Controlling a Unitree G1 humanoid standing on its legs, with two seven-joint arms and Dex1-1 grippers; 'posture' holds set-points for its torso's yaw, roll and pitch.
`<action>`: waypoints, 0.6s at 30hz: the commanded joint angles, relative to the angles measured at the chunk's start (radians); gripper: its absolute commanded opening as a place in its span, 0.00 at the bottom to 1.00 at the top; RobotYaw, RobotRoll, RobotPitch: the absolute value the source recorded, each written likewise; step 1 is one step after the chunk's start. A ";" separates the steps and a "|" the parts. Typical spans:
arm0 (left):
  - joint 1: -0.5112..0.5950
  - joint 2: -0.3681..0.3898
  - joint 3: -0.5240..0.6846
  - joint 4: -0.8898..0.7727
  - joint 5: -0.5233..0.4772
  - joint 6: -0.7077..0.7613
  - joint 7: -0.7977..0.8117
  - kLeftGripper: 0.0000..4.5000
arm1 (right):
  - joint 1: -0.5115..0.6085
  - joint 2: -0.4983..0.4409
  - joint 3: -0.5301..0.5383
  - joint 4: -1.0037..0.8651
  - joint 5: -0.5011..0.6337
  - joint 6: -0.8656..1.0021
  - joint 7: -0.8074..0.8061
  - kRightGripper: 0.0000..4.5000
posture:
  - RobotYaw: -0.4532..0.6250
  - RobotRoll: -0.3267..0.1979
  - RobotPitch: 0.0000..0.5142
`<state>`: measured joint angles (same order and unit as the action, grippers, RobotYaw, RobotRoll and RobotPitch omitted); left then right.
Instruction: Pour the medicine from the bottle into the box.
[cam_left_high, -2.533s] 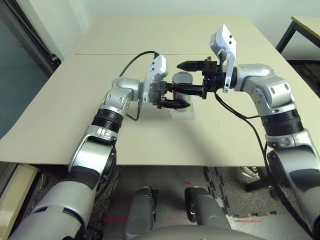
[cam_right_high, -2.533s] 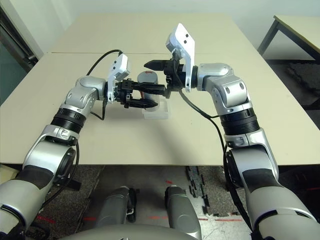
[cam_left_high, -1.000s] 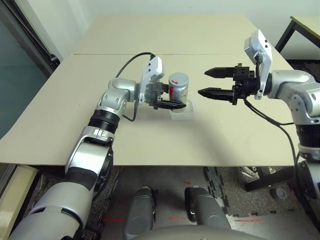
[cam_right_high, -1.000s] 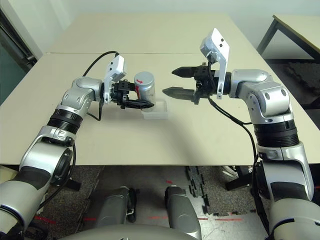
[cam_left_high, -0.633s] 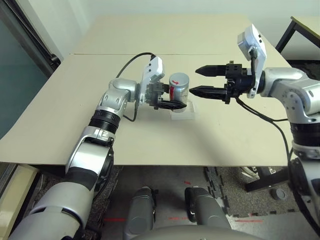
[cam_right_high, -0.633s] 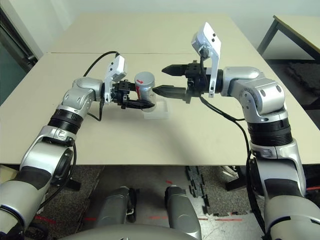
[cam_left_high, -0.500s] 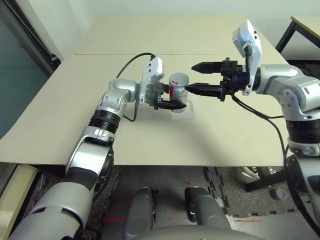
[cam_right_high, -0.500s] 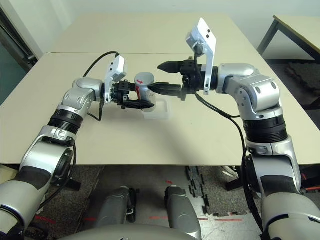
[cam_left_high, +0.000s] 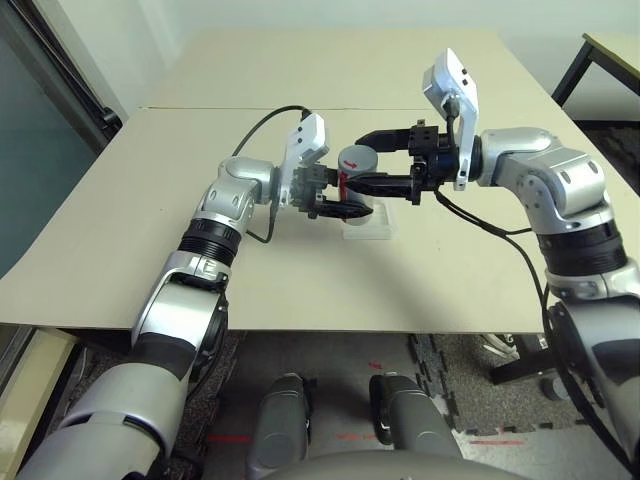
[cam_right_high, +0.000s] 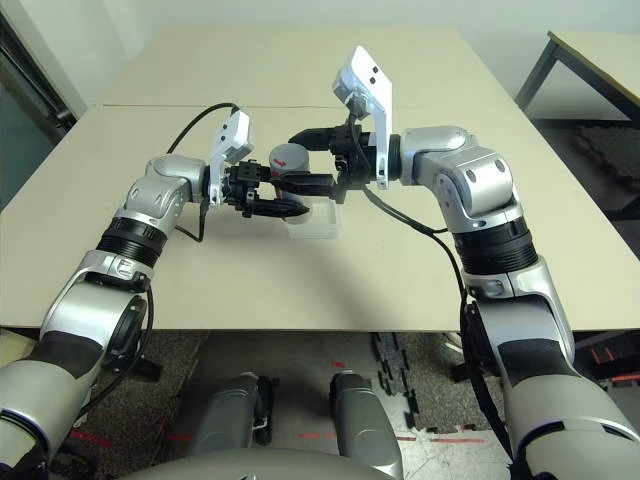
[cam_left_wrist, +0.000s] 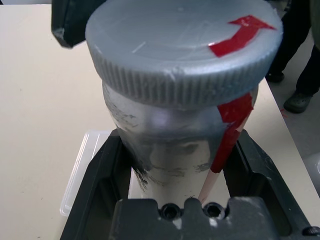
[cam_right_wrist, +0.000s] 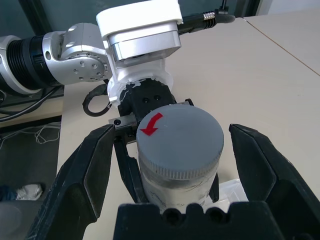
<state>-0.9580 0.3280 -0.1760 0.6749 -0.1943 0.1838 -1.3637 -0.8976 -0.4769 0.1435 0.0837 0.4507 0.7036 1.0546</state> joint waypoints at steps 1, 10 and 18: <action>0.005 0.001 -0.010 -0.015 0.010 0.001 -0.006 0.62 | -0.015 0.007 0.002 -0.001 -0.005 -0.003 -0.004 0.87 | 0.40 0.62 0.17; 0.003 -0.004 -0.015 -0.009 0.013 0.000 -0.009 0.62 | -0.015 0.015 -0.009 -0.013 -0.001 0.003 -0.020 0.57 | 0.39 0.62 0.17; 0.009 -0.002 -0.021 -0.008 0.019 -0.005 -0.014 0.62 | -0.038 0.019 -0.039 -0.030 0.037 0.080 -0.051 0.57 | 0.38 0.62 0.18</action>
<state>-0.9573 0.3284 -0.1779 0.6739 -0.1934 0.1831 -1.3730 -0.9079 -0.4666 0.1352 0.0779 0.4593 0.7580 1.0141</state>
